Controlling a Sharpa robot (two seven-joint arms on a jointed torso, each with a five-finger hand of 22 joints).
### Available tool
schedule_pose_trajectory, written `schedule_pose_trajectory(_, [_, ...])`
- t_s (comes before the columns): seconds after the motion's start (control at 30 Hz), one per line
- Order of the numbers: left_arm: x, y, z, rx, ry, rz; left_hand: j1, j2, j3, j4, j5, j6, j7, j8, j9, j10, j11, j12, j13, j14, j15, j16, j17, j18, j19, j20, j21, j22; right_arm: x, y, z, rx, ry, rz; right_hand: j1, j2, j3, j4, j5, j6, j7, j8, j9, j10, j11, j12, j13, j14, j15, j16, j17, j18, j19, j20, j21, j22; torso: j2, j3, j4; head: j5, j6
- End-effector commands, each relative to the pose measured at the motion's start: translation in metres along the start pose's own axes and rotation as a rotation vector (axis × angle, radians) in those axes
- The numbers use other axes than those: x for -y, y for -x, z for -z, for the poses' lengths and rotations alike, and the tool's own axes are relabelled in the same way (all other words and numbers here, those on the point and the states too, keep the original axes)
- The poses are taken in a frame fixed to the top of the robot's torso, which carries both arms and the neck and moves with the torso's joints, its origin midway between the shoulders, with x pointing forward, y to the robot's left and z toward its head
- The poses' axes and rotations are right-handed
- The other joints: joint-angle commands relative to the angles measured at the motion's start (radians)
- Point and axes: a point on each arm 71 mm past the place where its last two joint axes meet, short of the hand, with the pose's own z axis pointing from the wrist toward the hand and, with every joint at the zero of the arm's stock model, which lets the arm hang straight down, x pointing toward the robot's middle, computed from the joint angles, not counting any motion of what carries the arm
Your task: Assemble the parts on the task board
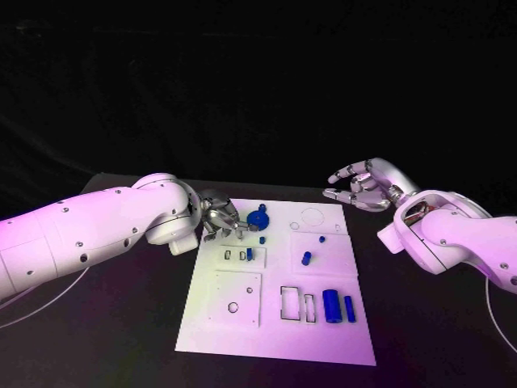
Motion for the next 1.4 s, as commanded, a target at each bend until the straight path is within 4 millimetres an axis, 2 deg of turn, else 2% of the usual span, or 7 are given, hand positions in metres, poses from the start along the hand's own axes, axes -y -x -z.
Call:
schedule_pose_trajectory(0.03, [0.001, -0.002, -0.003, -0.036, 0.059, -0.092, -0.003, 0.014, -0.009, 0.000, 0.003, -0.013, 0.003, -0.002, 0.002, 0.011, 0.000, 0.014, 0.013, 0.048, -0.005, 0.009, 0.058, -0.015, 0.012, -0.001, 0.013, 0.019, 0.000, -0.002, 0.000, -0.024, -0.005, 0.001, 0.000, 0.007, 0.006, -0.001, 0.005, 0.008, 0.000, 0.007, 0.000, 0.000, -0.006, 0.003, -0.002, 0.077, -0.008, -0.004, 0.147, 0.019, 0.015, -0.002, -0.007, 0.146, -0.003, 0.0022, 0.0025, 0.002, -0.003])
schedule_pose_trajectory(0.23, [0.007, -0.006, -0.010, -0.066, 0.069, -0.121, -0.003, 0.024, -0.011, 0.000, 0.003, -0.011, 0.002, -0.001, 0.005, 0.022, -0.001, 0.033, 0.033, 0.055, -0.006, 0.021, 0.078, -0.020, 0.029, -0.002, 0.033, 0.051, 0.000, -0.002, 0.000, -0.025, -0.009, 0.004, -0.001, 0.006, 0.006, -0.001, 0.010, 0.008, -0.001, 0.008, 0.000, 0.001, -0.007, 0.004, -0.001, 0.077, -0.008, -0.004, 0.147, 0.019, 0.015, -0.003, -0.007, 0.146, 0.000, 0.0016, -0.0003, 0.004, -0.005])
schedule_pose_trajectory(0.33, [0.009, -0.008, -0.012, -0.086, 0.075, -0.142, -0.003, 0.027, -0.011, 0.000, 0.003, -0.011, 0.001, -0.001, 0.006, 0.023, -0.001, 0.034, 0.034, 0.056, -0.006, 0.022, 0.080, -0.021, 0.030, -0.002, 0.035, 0.053, 0.000, -0.002, 0.000, -0.026, -0.008, 0.005, -0.001, 0.006, 0.006, -0.001, 0.010, 0.008, -0.001, 0.008, 0.000, 0.001, -0.007, 0.004, -0.001, 0.077, -0.008, -0.004, 0.147, 0.019, 0.015, -0.003, -0.007, 0.146, 0.002, 0.0017, -0.0012, 0.004, 0.000])
schedule_pose_trajectory(0.67, [0.014, -0.011, -0.018, -0.107, 0.082, -0.174, 0.004, 0.038, -0.010, -0.002, 0.009, -0.007, -0.001, 0.004, 0.013, 0.023, -0.002, 0.041, 0.041, 0.058, -0.007, 0.027, 0.087, -0.022, 0.034, -0.003, 0.044, 0.064, 0.000, -0.004, -0.001, -0.031, -0.009, 0.006, -0.001, 0.006, 0.006, -0.001, 0.013, 0.008, -0.001, 0.008, -0.001, -0.001, -0.007, 0.001, -0.004, 0.077, -0.009, -0.005, 0.146, 0.020, 0.013, -0.003, -0.011, 0.143, 0.005, -0.0012, 0.0027, 0.000, -0.008])
schedule_pose_trajectory(1.03, [0.018, -0.014, -0.023, -0.140, 0.098, -0.206, 0.009, 0.041, -0.009, -0.001, 0.011, -0.005, -0.002, 0.007, 0.017, 0.024, -0.003, 0.045, 0.045, 0.060, -0.007, 0.032, 0.095, -0.024, 0.038, -0.003, 0.051, 0.075, 0.000, -0.005, -0.002, -0.035, -0.009, 0.007, -0.001, 0.006, 0.006, -0.001, 0.014, 0.008, -0.001, 0.008, -0.001, -0.003, -0.007, -0.001, -0.006, 0.076, -0.009, -0.006, 0.145, 0.021, 0.011, -0.003, -0.015, 0.140, 0.011, -0.0029, 0.0004, 0.005, -0.011])
schedule_pose_trajectory(1.4, [0.020, -0.016, -0.024, -0.163, 0.102, -0.218, 0.023, 0.051, -0.003, -0.002, 0.014, -0.007, -0.003, 0.010, 0.024, 0.023, -0.004, 0.049, 0.049, 0.061, -0.008, 0.036, 0.101, -0.025, 0.040, -0.004, 0.058, 0.084, 0.000, -0.006, -0.003, -0.034, -0.010, 0.008, -0.001, 0.007, 0.007, -0.001, 0.017, 0.008, -0.001, 0.009, -0.001, -0.002, -0.007, 0.000, -0.005, 0.076, -0.009, -0.006, 0.143, 0.021, 0.011, -0.004, -0.015, 0.140, 0.009, -0.0007, 0.0004, 0.004, -0.017])
